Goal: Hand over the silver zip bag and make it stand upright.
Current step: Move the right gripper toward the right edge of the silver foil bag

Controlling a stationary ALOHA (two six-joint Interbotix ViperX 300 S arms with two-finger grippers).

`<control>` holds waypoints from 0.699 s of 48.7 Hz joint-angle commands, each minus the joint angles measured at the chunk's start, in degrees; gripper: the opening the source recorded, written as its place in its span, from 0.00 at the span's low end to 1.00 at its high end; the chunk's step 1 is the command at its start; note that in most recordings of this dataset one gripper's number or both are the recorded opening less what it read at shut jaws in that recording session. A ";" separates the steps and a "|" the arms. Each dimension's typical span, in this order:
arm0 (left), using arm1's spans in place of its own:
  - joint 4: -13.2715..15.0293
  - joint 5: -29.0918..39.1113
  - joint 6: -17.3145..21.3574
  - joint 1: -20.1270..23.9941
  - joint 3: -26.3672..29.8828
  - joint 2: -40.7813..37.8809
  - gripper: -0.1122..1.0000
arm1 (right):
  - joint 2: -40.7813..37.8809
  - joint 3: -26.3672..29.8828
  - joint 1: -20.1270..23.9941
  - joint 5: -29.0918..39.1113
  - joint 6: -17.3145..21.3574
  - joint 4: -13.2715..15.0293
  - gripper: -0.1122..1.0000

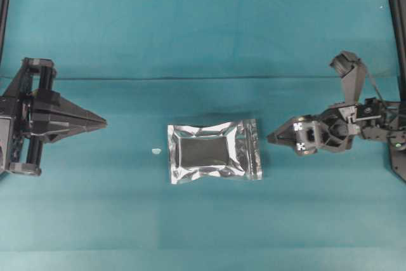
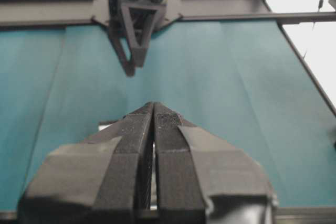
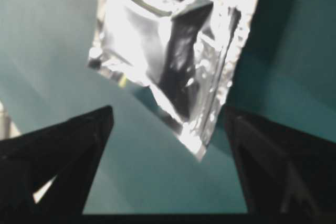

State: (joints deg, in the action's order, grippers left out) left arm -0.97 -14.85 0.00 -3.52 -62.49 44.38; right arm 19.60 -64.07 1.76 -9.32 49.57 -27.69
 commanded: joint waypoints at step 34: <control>-0.18 0.62 -0.53 0.09 1.41 -0.18 0.10 | -14.33 -0.62 3.96 -16.70 5.98 -1.76 0.91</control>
State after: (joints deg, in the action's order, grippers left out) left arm -1.05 -14.06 -0.62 -3.52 -62.58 44.30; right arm 7.12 -64.78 4.39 -22.68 53.53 -29.27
